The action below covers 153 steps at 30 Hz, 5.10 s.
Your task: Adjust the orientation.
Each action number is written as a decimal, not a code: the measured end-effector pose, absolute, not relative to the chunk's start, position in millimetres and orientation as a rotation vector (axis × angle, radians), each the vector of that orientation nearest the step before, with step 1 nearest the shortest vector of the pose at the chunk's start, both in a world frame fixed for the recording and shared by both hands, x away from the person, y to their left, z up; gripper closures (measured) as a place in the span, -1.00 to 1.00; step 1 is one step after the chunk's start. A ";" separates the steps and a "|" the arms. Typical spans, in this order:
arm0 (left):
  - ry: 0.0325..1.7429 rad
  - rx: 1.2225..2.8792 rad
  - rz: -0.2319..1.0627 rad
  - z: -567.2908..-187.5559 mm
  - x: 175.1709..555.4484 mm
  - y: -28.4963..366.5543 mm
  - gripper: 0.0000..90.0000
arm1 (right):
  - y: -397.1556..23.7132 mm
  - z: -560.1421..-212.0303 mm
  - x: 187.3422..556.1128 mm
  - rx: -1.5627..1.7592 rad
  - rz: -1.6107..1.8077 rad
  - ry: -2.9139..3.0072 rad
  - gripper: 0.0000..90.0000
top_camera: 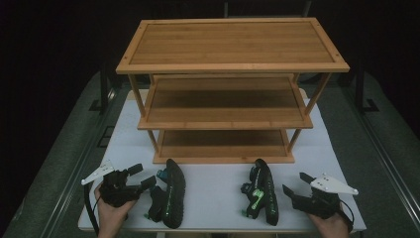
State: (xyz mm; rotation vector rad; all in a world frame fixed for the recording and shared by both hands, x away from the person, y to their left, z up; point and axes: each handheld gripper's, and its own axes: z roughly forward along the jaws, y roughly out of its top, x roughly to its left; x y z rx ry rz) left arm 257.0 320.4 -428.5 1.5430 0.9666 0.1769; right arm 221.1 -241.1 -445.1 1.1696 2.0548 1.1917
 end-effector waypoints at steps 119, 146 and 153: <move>0.816 1.833 0.022 -426.2 239.9 316.6 0.17 | -238.9 -441.0 214.9 1.167 1.191 2.051 -0.44; 0.708 1.887 -0.031 -430.1 255.7 238.9 -0.03 | -242.2 -438.6 213.1 1.174 1.208 2.023 -0.44; 0.713 1.887 -0.041 -428.1 255.9 231.6 -0.06 | -241.0 -438.5 213.1 1.169 1.205 2.027 -0.44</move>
